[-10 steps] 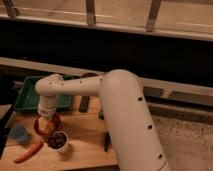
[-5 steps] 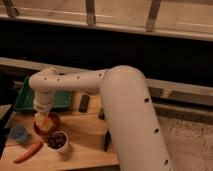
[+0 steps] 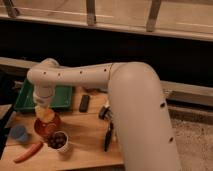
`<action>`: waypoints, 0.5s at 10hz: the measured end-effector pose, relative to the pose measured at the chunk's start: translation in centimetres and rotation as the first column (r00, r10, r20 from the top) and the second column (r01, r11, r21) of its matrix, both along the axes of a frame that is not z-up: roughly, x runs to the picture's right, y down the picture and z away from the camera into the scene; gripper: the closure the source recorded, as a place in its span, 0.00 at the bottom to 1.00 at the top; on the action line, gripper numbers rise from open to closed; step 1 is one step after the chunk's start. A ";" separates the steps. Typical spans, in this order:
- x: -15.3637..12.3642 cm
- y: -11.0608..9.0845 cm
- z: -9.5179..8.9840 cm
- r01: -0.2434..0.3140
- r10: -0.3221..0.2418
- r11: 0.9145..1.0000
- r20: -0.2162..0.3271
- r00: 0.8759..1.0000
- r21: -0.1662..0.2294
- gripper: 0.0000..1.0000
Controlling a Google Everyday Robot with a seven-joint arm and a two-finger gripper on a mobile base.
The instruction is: Place apple in tray
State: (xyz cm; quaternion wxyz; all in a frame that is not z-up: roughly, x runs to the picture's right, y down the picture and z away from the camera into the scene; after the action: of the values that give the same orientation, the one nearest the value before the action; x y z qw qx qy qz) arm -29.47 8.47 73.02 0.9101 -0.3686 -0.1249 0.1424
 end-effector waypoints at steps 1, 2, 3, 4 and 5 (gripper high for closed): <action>1.3 -2.5 -0.2 -0.033 0.034 0.999 -0.014 0.999 0.039 1.00; 2.3 -5.0 -0.5 -0.061 0.063 0.995 -0.022 0.998 0.079 1.00; 2.8 -7.0 -0.7 -0.078 0.081 0.990 -0.021 0.997 0.119 1.00; 3.3 -10.0 -0.7 -0.114 0.115 0.975 0.007 0.993 0.191 1.00; 3.5 -12.2 -0.2 -0.160 0.150 0.959 0.057 0.987 0.233 1.00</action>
State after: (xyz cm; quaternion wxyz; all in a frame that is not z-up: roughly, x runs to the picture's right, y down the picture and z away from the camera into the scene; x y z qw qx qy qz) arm -25.92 -3.72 72.78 0.9310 -0.2493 -0.1869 0.1902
